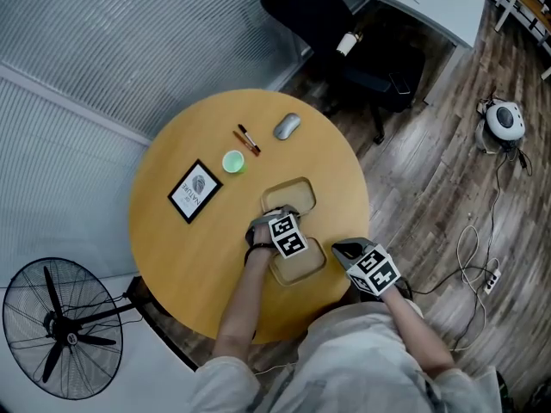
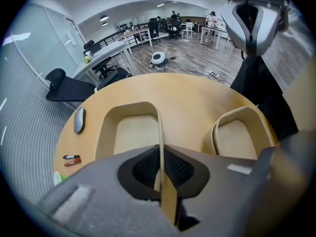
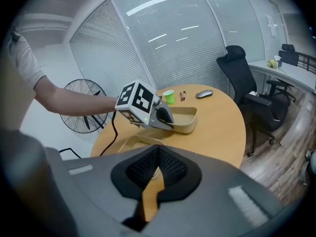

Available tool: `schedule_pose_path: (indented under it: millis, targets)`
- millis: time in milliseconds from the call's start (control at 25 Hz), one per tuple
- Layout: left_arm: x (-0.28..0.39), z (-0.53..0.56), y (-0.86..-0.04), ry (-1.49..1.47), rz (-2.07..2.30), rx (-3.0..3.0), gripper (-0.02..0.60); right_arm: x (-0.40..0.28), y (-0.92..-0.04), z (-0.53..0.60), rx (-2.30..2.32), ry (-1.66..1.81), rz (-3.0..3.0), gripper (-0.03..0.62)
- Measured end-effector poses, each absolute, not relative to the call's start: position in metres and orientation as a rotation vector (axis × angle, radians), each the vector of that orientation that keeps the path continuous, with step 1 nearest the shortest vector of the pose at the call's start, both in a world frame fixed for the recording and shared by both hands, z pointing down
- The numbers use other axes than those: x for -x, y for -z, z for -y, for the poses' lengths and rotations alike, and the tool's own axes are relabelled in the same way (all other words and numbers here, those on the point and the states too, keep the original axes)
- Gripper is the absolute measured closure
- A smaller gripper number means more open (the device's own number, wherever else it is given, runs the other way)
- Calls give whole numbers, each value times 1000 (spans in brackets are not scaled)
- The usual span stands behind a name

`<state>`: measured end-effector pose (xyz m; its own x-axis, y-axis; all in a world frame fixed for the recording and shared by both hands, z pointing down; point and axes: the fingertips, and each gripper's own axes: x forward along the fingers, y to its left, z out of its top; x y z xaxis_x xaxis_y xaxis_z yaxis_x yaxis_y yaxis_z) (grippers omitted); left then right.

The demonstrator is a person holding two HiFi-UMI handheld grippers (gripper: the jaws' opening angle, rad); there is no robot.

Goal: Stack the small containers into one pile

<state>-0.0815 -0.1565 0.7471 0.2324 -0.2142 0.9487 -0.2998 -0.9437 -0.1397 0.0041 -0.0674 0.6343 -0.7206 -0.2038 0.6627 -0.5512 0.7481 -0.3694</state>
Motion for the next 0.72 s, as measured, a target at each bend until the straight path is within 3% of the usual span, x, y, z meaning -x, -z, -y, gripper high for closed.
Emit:
schedule_pose_path:
  millis: [720]
  targets:
    - [75,71,-673,-1721,815,-2433,565,20,-629,24,-526,-736,2386,595]
